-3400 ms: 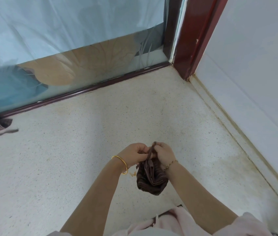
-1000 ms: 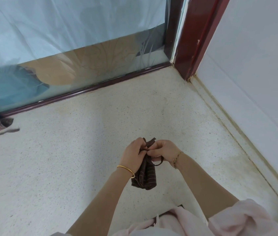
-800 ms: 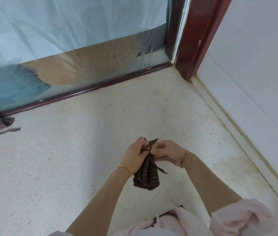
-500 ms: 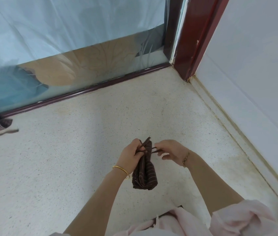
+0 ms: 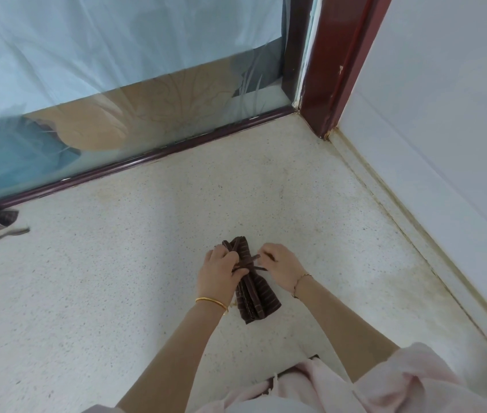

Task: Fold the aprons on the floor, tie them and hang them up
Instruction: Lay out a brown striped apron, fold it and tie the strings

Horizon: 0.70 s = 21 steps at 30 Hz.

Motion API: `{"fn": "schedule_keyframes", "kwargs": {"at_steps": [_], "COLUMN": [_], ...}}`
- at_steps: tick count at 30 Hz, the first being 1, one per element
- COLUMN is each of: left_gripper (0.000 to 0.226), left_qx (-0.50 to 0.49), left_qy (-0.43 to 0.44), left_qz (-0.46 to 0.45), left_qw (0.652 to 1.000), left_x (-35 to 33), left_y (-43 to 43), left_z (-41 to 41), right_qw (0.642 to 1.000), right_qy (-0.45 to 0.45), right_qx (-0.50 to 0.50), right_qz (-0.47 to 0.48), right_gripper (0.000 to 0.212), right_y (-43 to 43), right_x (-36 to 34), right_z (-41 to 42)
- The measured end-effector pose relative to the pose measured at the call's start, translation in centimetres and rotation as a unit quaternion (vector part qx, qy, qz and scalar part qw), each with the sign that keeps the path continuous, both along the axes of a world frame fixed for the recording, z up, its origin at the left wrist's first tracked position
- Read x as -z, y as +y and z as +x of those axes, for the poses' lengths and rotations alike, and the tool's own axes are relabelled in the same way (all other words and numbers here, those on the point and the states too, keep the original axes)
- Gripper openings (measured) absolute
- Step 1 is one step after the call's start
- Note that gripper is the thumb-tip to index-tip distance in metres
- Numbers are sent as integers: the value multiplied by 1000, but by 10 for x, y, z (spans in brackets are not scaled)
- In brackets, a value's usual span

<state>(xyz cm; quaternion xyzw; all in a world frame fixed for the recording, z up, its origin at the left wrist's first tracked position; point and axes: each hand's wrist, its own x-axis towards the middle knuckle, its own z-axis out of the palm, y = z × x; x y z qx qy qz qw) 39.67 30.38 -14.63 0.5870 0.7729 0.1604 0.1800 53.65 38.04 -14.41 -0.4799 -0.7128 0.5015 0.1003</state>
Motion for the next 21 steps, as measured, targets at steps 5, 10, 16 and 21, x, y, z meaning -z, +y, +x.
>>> {"fn": "schedule_keyframes", "kwargs": {"at_steps": [5,10,16,21], "left_gripper": [22,28,32,21], "left_qx": [-21,-17,-59,-114], "left_qy": [-23,-2,-152,-357], "left_qz": [-28,-41,-117,-8], "left_qw": [999,999,980,927], "left_x": [-2,-1,-5,-24], "left_y": [-1,-8,-5,2], "left_z": [-8,-18,-27,0], "right_qw": [990,986,983,974], "right_qy": [-93,-105,-175,-222], "right_qx": [-79,-96,-33,-39], "right_qz": [70,81,47,22], "right_gripper": [15,16,15,24], "right_y": [1,-1,0,-6], "right_x": [7,13,19,17], "right_z": [1,16,18,8]}}
